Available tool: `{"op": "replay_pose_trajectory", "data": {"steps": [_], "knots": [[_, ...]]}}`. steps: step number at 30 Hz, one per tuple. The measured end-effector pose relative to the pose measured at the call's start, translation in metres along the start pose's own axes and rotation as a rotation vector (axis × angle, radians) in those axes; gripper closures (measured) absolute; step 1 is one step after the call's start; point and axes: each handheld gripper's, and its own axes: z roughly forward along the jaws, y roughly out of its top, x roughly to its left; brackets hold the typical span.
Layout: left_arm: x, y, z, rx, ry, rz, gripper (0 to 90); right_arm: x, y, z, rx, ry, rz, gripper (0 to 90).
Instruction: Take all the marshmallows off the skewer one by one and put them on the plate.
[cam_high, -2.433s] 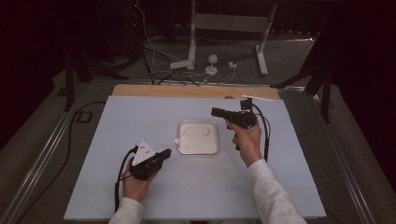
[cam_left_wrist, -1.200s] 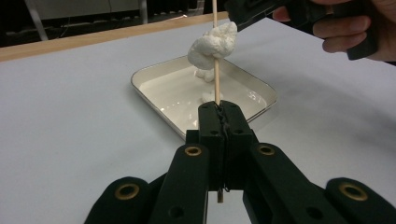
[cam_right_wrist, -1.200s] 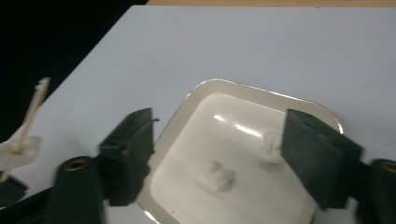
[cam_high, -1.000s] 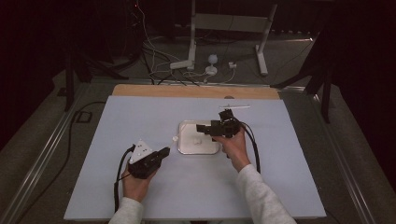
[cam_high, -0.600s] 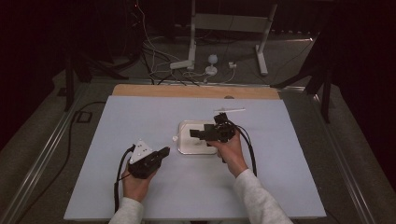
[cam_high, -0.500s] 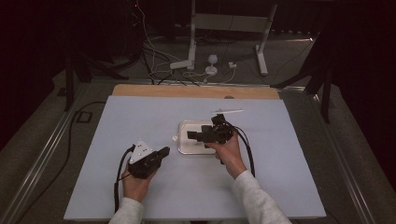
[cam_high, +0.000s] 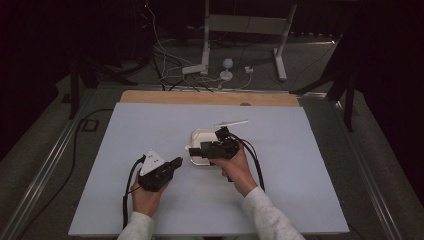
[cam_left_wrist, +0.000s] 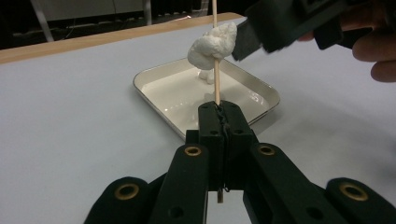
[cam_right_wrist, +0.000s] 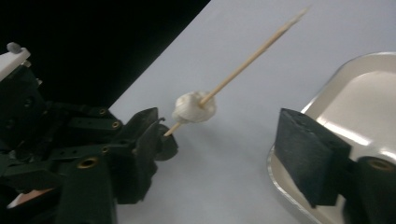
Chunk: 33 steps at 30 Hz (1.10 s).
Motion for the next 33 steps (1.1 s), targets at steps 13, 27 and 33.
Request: {"op": "replay_pose_trajectory", "data": {"steps": [13, 27, 33], "knots": [[-0.005, 0.000, 0.003, -0.003, -0.033, 0.016, 90.0, -0.002, -0.001, 0.016, 0.034, 0.145, 0.090, 62.0], [-0.007, 0.001, 0.002, 0.001, -0.036, 0.038, 90.0, -0.002, 0.000, 0.010, -0.007, 0.126, 0.097, 78.0], [-0.009, 0.002, 0.003, -0.007, -0.049, 0.048, 90.0, -0.009, 0.005, -0.004, -0.059, 0.114, 0.116, 79.0]]}}
